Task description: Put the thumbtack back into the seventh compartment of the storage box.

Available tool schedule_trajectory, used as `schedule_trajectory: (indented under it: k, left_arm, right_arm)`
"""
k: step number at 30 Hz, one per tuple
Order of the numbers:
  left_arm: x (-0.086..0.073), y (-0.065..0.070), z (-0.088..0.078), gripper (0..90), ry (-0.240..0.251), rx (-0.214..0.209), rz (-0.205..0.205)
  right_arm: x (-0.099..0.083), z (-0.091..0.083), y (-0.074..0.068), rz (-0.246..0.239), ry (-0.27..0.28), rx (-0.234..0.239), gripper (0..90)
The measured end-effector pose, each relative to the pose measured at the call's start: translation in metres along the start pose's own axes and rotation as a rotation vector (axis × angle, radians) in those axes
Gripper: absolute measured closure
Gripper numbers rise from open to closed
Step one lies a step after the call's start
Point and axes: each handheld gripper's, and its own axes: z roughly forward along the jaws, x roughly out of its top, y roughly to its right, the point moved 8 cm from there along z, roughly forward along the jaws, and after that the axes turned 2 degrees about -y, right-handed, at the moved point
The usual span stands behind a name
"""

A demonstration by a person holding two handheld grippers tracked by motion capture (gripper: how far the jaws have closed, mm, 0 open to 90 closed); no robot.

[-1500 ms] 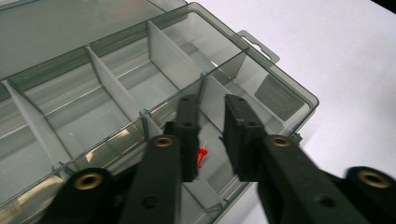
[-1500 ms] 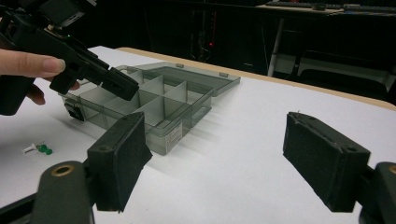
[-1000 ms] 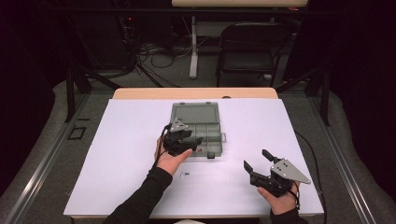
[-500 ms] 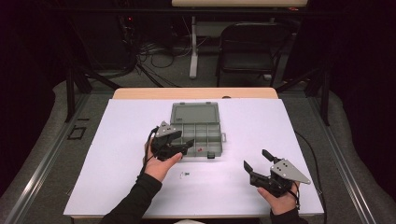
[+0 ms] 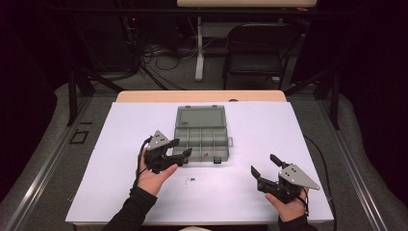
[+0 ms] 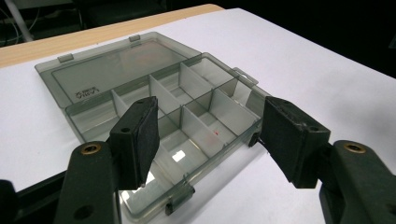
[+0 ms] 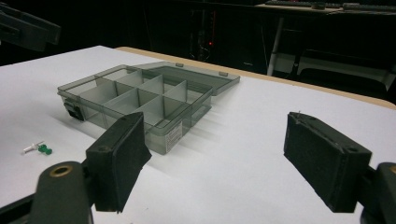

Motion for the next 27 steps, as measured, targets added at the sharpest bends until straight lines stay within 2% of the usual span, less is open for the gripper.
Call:
schedule_trajectory:
  k: [6,13,19,27]
  left_arm:
    - [-0.008,-0.001,-0.005,37.4,-0.015,-0.001,-0.014]
    - [-0.027,0.002,-0.012,39.8,-0.029,-0.019,-0.029]
    - [-0.044,0.005,-0.014,44.4,-0.062,-0.010,-0.009]
    - [-0.058,0.007,-0.017,48.6,-0.079,-0.016,-0.024]
  right_arm:
    - [0.000,0.000,-0.001,-0.001,-0.001,0.001,20.5]
    - [0.000,0.000,-0.001,0.000,-0.001,0.001,20.5]
    - [0.000,0.000,-0.001,-0.003,-0.001,0.002,20.5]
    - [0.000,0.000,-0.001,-0.002,0.000,0.004,20.5]
